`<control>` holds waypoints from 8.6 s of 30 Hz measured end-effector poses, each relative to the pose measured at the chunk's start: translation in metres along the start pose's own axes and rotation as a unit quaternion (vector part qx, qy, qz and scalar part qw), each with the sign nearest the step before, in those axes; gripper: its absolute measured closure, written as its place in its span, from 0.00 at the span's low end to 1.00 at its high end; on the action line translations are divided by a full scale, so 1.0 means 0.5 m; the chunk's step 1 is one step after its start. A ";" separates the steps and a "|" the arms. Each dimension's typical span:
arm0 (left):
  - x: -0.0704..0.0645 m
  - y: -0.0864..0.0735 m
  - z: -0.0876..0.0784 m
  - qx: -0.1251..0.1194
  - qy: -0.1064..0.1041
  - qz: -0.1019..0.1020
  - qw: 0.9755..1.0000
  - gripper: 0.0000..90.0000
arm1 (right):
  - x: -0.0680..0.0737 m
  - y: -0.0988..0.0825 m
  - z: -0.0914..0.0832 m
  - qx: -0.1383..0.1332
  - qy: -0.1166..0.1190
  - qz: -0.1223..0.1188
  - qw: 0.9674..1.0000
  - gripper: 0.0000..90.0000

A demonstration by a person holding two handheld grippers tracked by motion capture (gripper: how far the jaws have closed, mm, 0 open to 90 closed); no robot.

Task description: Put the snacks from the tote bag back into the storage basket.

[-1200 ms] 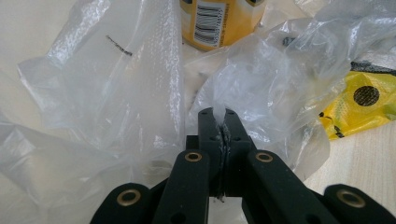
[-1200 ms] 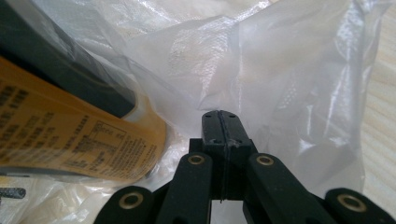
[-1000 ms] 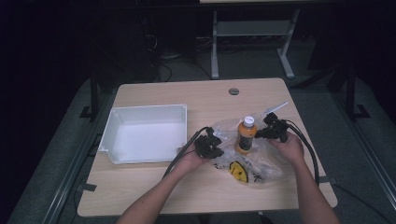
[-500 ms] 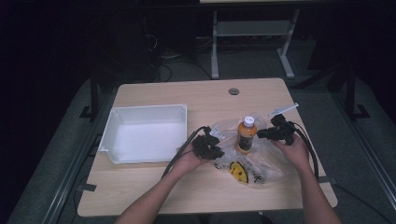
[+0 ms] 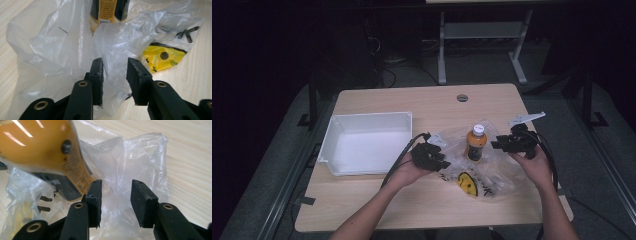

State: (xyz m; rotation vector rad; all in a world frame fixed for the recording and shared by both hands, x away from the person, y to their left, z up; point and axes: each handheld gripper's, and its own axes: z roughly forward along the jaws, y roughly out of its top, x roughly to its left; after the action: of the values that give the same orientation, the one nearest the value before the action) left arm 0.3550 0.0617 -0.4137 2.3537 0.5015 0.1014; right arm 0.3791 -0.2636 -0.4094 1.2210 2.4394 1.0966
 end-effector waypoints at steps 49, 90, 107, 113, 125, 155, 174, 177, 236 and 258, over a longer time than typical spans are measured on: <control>0.011 0.077 -0.109 -0.011 -0.020 0.025 0.999 0.45 | 0.067 -0.100 -0.117 -0.052 -0.011 0.019 0.998 0.37; 0.029 0.224 -0.056 0.023 -0.040 0.075 0.996 0.41 | 0.070 -0.111 -0.134 -0.053 -0.007 0.007 0.999 0.32; 0.028 0.265 -0.026 0.030 -0.053 0.087 0.994 0.42 | 0.070 -0.113 -0.139 -0.057 -0.005 0.009 0.998 0.31; 0.026 0.278 -0.017 0.036 -0.058 0.090 0.994 0.43 | 0.067 -0.115 -0.142 -0.062 -0.006 0.006 0.998 0.31; 0.024 0.294 0.001 0.046 -0.061 0.098 0.992 0.47 | 0.066 -0.116 -0.146 -0.064 -0.004 0.010 0.998 0.30; 0.027 0.310 0.019 0.061 -0.058 0.115 0.990 0.60 | 0.064 -0.119 -0.147 -0.067 -0.005 0.008 0.998 0.29; 0.030 0.314 0.024 0.064 -0.061 0.119 0.989 0.64 | 0.064 -0.120 -0.149 -0.067 -0.003 0.009 0.998 0.29; 0.030 0.314 0.023 0.064 -0.062 0.121 0.989 0.65 | 0.064 -0.121 -0.149 -0.067 -0.003 0.009 0.998 0.29; 0.008 0.345 -0.011 0.061 -0.053 0.118 0.990 0.66 | 0.051 -0.132 -0.156 -0.073 -0.015 0.020 0.997 0.28; -0.010 0.386 -0.081 0.045 -0.041 0.119 0.991 0.66 | 0.049 -0.138 -0.158 -0.075 -0.024 0.027 0.997 0.27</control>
State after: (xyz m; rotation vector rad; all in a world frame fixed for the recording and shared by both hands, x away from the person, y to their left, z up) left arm 0.4050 -0.0431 -0.2543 2.4875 0.1871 0.0926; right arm 0.2843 -0.3134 -0.3985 1.2569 2.2568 1.2256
